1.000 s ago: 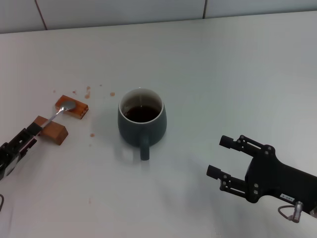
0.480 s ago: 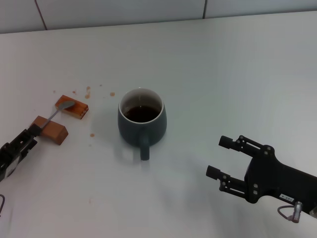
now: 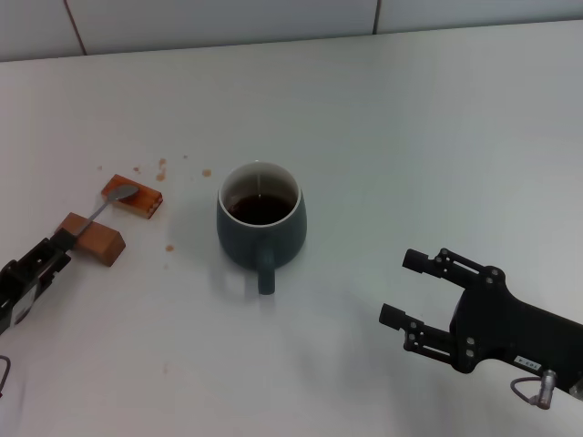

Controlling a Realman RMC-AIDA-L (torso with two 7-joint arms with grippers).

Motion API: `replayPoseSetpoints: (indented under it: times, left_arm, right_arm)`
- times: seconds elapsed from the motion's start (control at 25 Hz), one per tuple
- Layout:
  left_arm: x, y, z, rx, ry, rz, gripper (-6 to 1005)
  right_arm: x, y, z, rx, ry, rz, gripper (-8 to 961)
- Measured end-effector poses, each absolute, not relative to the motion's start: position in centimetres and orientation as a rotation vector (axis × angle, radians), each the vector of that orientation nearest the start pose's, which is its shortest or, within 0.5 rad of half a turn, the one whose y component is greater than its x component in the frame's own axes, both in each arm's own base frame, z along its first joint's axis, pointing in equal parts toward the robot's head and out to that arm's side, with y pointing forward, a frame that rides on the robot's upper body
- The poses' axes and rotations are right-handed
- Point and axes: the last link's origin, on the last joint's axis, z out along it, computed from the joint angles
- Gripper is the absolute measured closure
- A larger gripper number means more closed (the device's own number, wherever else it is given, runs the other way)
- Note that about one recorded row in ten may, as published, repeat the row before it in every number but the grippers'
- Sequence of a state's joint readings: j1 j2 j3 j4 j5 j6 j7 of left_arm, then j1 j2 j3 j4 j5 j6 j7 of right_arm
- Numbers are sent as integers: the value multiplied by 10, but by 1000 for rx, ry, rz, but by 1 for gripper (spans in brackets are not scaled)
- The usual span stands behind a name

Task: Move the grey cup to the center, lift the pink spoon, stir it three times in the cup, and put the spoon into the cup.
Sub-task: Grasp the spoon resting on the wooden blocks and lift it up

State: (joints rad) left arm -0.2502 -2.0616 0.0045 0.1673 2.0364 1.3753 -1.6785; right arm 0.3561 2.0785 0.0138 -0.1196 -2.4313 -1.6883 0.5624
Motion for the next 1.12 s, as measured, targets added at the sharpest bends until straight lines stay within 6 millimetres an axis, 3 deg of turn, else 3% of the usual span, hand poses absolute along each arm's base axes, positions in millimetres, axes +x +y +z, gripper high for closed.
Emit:
replayPoseSetpoints:
  times: [0.2, 0.4, 0.64, 1.12]
  left_arm:
    - [-386, 229, -17, 2065, 2466, 1674, 497]
    - [-385, 229, -16, 2063, 2462, 1680, 503]
    - [-385, 229, -17, 2056, 2462, 1681, 616]
    - [-385, 225, -20, 2017, 2478, 1679, 611]
  right_arm:
    - [306, 215, -56, -2489, 390, 1015, 195]
    - [306, 215, -56, -2489, 388, 1015, 195]
    - [306, 214, -56, -2489, 388, 1015, 195]
    - [306, 214, -56, -2489, 386, 1015, 195]
